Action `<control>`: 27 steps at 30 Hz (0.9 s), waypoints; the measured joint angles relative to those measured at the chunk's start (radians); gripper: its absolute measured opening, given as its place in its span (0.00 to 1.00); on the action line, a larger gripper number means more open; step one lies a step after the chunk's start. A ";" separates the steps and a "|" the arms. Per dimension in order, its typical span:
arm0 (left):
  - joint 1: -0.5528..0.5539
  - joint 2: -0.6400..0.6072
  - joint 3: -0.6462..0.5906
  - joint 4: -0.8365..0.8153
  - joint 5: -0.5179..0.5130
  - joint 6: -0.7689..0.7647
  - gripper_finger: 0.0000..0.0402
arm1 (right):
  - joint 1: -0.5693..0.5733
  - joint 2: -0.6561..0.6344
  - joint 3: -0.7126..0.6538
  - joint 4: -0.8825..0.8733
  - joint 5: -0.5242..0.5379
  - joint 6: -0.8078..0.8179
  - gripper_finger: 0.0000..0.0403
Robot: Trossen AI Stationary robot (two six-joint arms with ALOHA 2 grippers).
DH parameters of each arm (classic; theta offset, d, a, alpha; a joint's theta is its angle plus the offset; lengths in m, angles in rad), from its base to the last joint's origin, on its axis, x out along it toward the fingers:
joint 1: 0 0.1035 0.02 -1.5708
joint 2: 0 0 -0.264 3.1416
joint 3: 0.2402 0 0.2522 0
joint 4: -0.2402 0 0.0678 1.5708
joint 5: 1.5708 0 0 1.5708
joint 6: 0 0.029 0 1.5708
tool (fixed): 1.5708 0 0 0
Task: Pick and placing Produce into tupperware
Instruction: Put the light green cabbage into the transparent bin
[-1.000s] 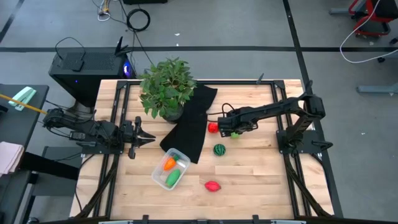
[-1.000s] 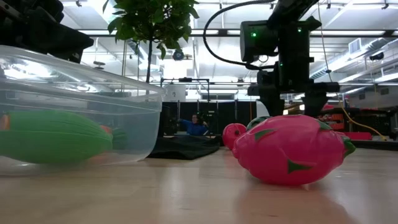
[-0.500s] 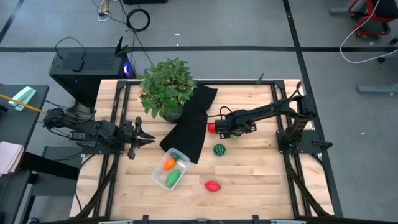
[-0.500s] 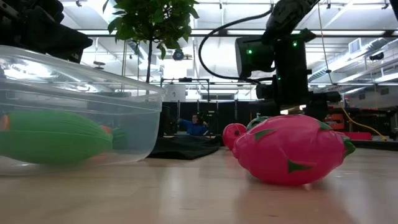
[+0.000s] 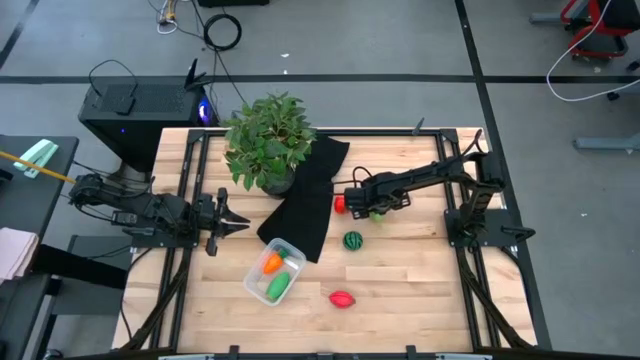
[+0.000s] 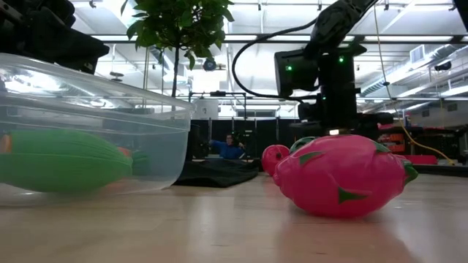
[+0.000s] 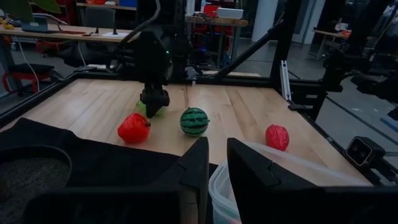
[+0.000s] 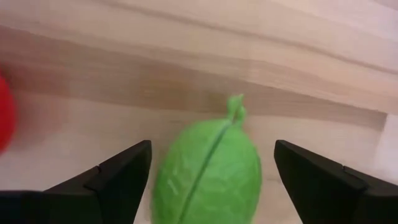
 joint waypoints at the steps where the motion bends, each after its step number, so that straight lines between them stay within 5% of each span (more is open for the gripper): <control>1: 0.000 0.000 0.000 0.000 0.000 0.000 0.17 | -0.002 0.000 0.000 0.009 0.001 -0.004 0.85; 27: 0.000 0.000 0.000 -0.001 0.000 -0.006 0.16 | -0.001 -0.001 -0.044 0.069 -0.045 -0.014 0.79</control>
